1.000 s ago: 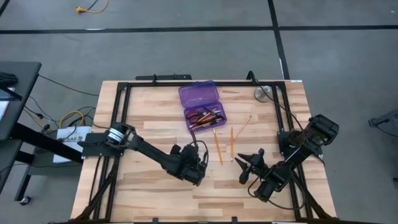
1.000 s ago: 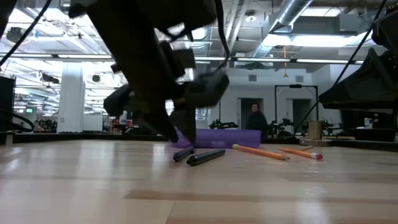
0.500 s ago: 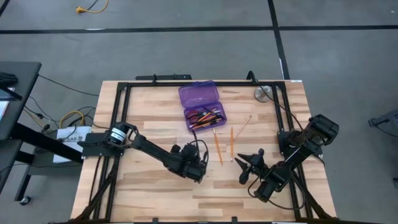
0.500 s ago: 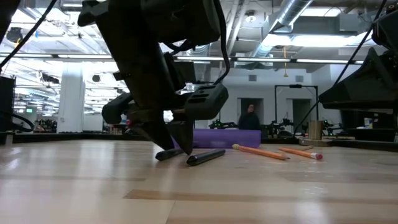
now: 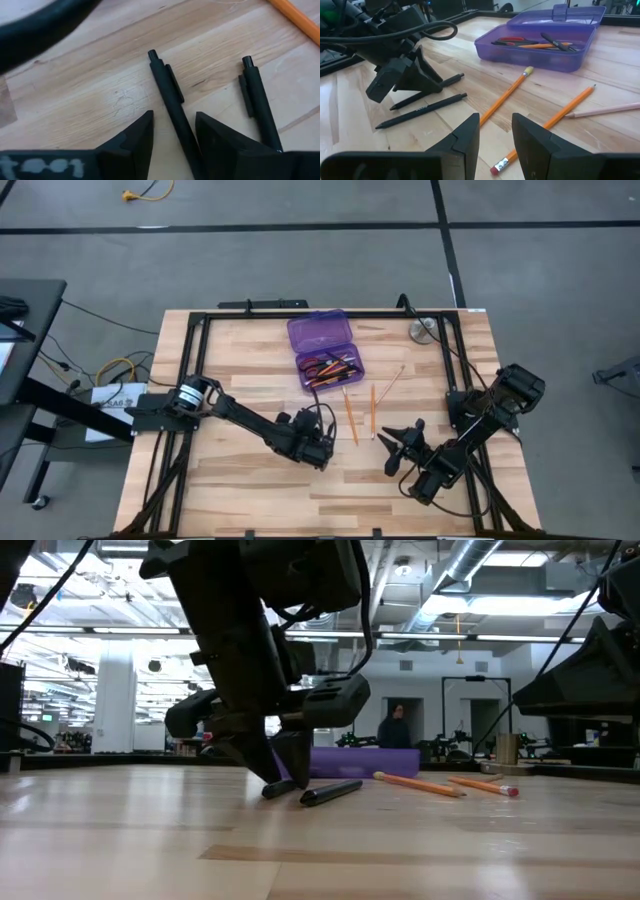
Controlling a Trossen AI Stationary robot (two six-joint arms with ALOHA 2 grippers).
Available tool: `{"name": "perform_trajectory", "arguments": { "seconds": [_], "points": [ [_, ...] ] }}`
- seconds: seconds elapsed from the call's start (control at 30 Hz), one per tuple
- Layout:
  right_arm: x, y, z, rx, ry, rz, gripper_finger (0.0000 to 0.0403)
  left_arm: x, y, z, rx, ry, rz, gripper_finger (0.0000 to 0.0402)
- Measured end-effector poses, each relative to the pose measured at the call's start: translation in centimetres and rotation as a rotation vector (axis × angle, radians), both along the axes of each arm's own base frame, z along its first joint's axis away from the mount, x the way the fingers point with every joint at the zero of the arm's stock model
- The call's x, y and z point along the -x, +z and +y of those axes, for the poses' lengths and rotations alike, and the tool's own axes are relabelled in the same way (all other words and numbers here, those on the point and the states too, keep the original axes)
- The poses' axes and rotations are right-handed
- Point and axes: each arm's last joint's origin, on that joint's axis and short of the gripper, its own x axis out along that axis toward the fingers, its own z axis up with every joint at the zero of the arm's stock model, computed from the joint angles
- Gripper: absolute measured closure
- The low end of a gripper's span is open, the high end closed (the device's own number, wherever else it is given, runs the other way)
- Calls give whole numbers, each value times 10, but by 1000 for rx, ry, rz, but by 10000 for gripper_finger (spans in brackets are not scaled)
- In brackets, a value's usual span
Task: Pick & place school supplies into a supply box
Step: Put the black pen into the purple supply box
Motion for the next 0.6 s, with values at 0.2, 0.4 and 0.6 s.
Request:
{"name": "perform_trajectory", "arguments": {
  "seconds": [0.2,0.4,0.6],
  "points": [
    [1,0,1,-5,5,5,295,0,-5,-1,-21,-2,4,314],
    [1,0,1,-8,6,9,295,-2,-4,-2,-28,-20,6,376],
    [1,0,1,-9,6,13,295,-3,-3,-2,-37,-39,16,385]
  ]
}}
